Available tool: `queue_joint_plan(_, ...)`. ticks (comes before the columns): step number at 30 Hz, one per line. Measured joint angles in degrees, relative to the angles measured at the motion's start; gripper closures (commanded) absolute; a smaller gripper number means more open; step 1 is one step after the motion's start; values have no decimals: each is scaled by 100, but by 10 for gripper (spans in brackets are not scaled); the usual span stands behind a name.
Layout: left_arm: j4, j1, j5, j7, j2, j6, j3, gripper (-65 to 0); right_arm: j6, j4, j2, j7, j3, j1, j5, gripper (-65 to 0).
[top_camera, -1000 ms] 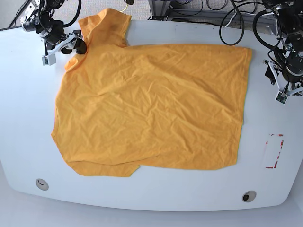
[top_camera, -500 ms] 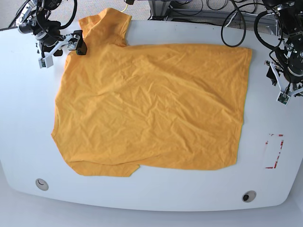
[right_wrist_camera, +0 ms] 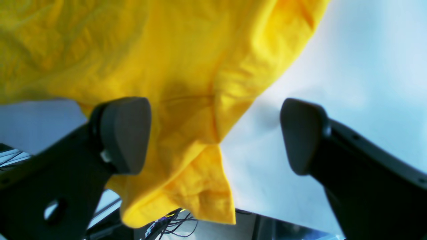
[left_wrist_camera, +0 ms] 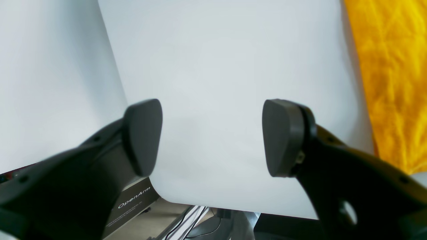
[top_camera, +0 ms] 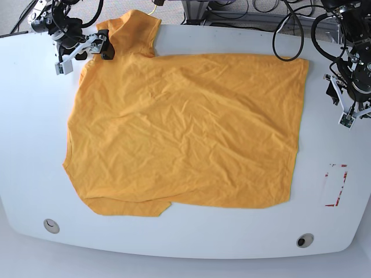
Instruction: Layout the t-shirt on the table in an organized manner, then fold the t-shirt properly
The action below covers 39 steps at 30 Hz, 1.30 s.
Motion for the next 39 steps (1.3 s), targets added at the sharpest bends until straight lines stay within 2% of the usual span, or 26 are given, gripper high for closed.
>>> queue_joint_plan(8,0,0,2,0,0,0,7,-432,0,15,-7,42,-376,4,44,-575)
queue_joint_plan(14,0,17,2,-2,0,0,11,-432,15,9,-22,37,-389,70,39,-561)
queue_joint_plan(17,0,28,2,-2,2,0,11,-432,15,-4,-20,17,-367,127,2,-504)
queue_joint_plan(25,0,31,4,0,4,0,11,-432,-2,-273,55,-15,-350,382,-79,-287)
queue_joint_plan(27,0,31,2,-2,2,0,11,-432,7,-483,151,17,-356,468,-4,-214)
queue_joint_plan(31,0,50,4,-2,2,2,0,-432,13,-839,295,70,-352,616,37,0)
queue_joint_plan(39,0,306,11,31,13,0,-4,-432,15,-1029,426,111,-361,629,120,0)
